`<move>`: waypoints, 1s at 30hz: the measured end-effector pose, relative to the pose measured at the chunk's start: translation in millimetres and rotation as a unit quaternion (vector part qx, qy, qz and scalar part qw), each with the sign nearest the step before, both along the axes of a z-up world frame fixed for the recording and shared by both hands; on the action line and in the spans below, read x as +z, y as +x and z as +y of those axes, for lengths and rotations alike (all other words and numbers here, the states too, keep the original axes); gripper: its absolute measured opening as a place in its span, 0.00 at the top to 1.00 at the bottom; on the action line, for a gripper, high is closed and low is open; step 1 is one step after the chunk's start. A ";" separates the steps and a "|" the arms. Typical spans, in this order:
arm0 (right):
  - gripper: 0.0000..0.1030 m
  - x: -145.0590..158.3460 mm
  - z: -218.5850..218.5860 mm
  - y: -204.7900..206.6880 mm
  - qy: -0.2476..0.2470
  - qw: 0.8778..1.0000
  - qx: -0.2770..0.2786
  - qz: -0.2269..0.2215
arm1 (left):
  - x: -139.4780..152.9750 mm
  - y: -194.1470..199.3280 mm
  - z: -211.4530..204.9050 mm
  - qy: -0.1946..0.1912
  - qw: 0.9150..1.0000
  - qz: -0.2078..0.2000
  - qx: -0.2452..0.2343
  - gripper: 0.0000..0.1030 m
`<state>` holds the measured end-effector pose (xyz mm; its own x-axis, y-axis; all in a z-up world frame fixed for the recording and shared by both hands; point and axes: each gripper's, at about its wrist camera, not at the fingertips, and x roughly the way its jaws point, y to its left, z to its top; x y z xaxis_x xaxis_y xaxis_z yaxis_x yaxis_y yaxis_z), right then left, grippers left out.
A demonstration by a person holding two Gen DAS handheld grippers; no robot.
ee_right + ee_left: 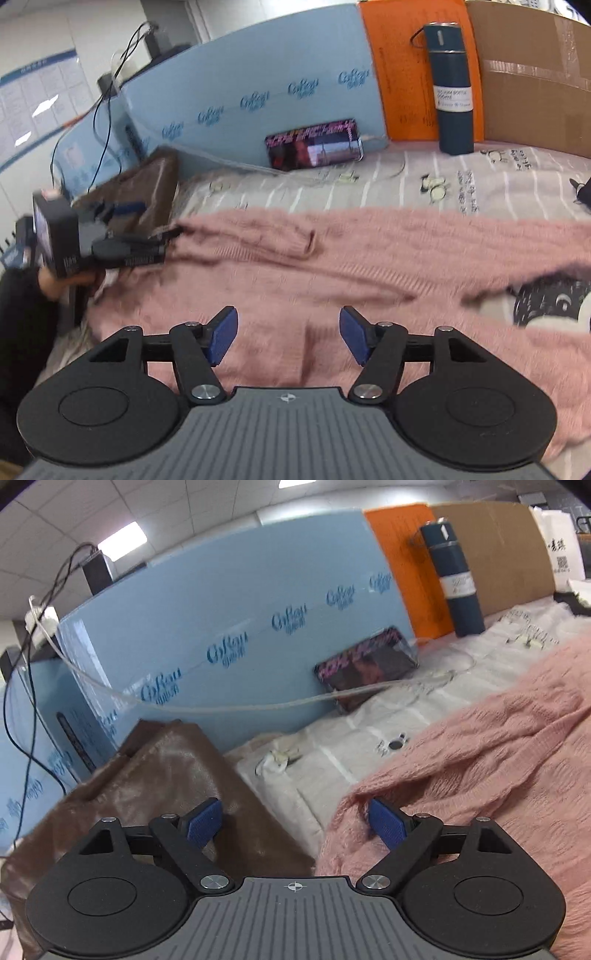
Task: Fold clothes
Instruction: 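Grasp the sweater hem with the right gripper and spread it flat, then release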
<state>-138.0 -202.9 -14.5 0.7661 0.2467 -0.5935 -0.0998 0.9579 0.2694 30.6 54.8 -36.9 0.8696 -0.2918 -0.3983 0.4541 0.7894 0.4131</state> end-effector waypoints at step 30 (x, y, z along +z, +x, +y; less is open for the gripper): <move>0.81 -0.2 48.0 -54.3 -0.088 0.983 0.025 -0.161 | 2.3 -126.0 28.3 -0.070 0.979 0.057 -0.182 0.08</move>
<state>-192.3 -154.9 -14.7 0.9105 0.2043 -0.3595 -0.2011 0.9785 0.0467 -95.4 83.0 -34.5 0.6498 -0.6328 -0.4210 0.7530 0.6114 0.2432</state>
